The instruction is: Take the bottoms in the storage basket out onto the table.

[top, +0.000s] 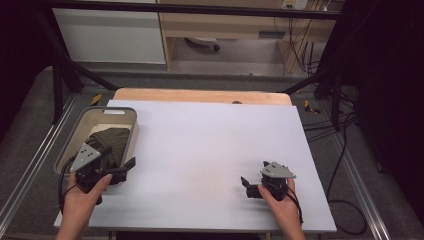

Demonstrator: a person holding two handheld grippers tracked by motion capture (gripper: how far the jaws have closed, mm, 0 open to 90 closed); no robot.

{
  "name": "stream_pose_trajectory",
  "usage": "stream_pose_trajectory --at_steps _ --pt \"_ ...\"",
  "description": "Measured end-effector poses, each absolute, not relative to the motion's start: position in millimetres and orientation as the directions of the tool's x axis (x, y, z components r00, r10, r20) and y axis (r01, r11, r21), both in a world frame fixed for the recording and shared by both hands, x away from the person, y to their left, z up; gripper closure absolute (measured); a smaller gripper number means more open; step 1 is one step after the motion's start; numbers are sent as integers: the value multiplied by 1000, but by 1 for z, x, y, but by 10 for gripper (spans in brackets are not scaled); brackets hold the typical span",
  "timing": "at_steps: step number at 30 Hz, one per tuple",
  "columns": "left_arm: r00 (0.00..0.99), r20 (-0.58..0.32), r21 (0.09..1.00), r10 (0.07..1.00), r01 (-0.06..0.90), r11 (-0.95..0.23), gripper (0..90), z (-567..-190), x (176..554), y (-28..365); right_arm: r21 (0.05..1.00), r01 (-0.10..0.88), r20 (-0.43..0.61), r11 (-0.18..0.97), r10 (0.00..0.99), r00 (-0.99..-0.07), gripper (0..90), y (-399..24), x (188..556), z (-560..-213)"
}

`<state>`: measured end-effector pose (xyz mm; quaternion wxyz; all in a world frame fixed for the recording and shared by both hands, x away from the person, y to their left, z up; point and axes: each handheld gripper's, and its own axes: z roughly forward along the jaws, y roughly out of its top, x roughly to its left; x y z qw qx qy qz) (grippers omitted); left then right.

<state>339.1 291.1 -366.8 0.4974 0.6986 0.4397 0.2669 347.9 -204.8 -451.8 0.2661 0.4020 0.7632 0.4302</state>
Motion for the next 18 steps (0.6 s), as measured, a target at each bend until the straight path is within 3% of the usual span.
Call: stream_pose_trajectory --at_steps 18 --pt "423 -13 906 906 389 -168 64 -371 345 291 863 381 -75 332 830 -553 28 -201 347 -451"
